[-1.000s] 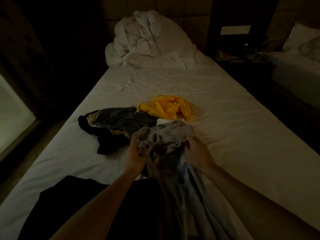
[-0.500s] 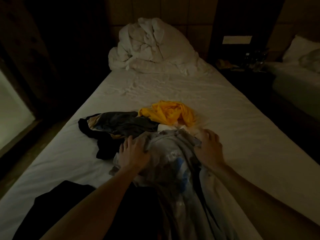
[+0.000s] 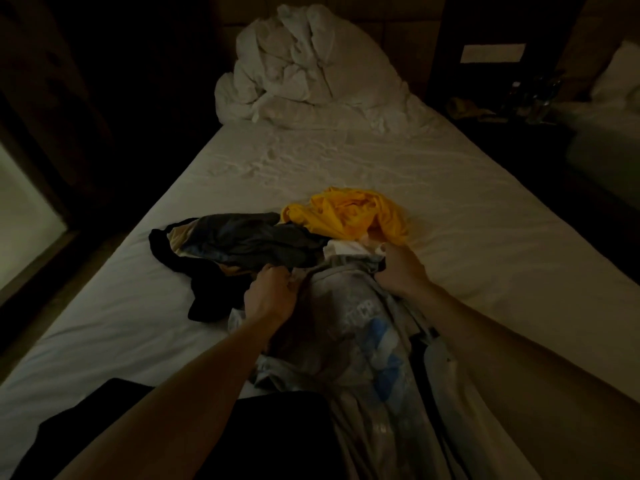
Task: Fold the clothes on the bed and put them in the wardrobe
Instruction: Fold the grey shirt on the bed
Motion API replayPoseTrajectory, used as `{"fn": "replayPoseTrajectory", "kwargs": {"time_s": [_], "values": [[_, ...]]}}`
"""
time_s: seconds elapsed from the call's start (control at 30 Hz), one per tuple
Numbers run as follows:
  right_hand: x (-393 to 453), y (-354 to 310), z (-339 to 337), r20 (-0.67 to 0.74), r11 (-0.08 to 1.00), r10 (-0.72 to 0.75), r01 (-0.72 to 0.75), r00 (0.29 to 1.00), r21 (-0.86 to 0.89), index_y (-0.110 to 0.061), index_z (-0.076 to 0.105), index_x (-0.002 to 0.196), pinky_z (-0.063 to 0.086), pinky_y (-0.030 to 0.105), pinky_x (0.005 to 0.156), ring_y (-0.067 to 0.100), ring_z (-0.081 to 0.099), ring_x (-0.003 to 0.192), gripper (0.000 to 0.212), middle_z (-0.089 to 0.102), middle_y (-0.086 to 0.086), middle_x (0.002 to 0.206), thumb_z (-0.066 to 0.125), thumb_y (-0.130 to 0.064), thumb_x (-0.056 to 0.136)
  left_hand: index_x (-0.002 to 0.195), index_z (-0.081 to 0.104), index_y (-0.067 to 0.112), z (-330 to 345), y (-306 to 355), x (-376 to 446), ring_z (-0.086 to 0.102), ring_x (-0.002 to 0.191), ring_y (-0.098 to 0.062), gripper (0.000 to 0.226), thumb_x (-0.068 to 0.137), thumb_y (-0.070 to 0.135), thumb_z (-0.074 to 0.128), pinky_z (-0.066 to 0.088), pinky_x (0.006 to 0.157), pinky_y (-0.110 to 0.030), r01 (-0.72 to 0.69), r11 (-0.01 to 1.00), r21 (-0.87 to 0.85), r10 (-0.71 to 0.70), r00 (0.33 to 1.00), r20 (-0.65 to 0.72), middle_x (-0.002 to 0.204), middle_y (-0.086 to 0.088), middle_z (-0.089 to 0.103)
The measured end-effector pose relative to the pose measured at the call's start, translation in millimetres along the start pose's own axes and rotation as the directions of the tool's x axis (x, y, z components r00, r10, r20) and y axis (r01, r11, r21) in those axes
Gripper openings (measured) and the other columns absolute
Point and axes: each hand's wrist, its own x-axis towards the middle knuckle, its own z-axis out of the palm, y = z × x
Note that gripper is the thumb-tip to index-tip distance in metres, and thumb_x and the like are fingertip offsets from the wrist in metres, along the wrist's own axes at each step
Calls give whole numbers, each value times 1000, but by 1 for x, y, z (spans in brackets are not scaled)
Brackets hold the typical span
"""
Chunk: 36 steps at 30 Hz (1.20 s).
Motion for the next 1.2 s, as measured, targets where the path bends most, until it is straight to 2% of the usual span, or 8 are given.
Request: {"fn": "replayPoseTrajectory", "kwargs": {"time_s": [0.13,0.33,0.5,0.7,0.87,1.03,1.13,1.2], "values": [[-35,-11,-34,-150,996,-72,79,986,41,-17,58,95,44,42,86,37,55,107,11,59,14,115,56,-13,84,95,51,16,-26,8,-20,55,86,-26,12,96,28,49,43,67,-37,-106,977,-186,96,993,-65,100,-1,50],[-121,-15,-111,-244,949,-204,253,948,187,-4,58,105,42,34,80,29,53,96,22,55,11,104,59,-11,84,101,50,18,-101,35,-70,61,78,-22,6,98,14,49,45,63,-34,-232,848,-476,205,973,-108,80,2,58],[-208,-16,-185,-371,917,-273,356,888,177,-10,61,95,43,30,72,19,56,83,13,63,5,91,60,-2,85,101,54,20,-161,68,-132,53,69,1,8,97,13,54,40,58,-11,-363,801,-475,307,932,-195,78,10,56],[-295,-9,-256,-405,925,-295,365,865,105,-5,68,88,45,38,74,29,62,83,5,67,13,84,67,-9,84,95,49,11,-222,100,-199,48,61,-12,4,96,10,53,35,55,-27,-416,750,-514,293,906,-305,74,-8,53],[-355,-9,-281,-451,862,-117,316,885,396,-15,67,90,48,44,78,27,62,84,13,65,11,88,64,-27,89,91,51,17,-258,129,-247,50,61,-9,6,95,17,55,38,57,-31,-460,735,-498,248,867,-433,68,2,54],[-405,-9,-316,-514,784,-75,369,855,499,-26,57,94,43,33,76,21,57,93,5,58,-6,92,56,-22,97,83,57,16,-286,149,-289,57,70,-20,23,96,35,51,47,68,-38,-472,793,-385,228,816,-531,74,-3,61],[-438,-16,-335,-586,751,-53,419,808,510,-24,60,98,47,35,83,20,58,93,4,60,-4,93,60,-22,95,87,58,19,-305,163,-317,53,73,-18,23,97,39,50,41,68,-33,-442,810,-384,158,796,-584,75,3,55],[-462,-23,-350,-640,739,-40,453,768,498,-18,63,96,46,22,73,13,57,84,3,60,-4,87,60,-19,93,86,57,22,-322,172,-337,50,73,-15,22,96,39,50,35,67,-30,-452,803,-389,133,772,-622,72,8,50]]}}
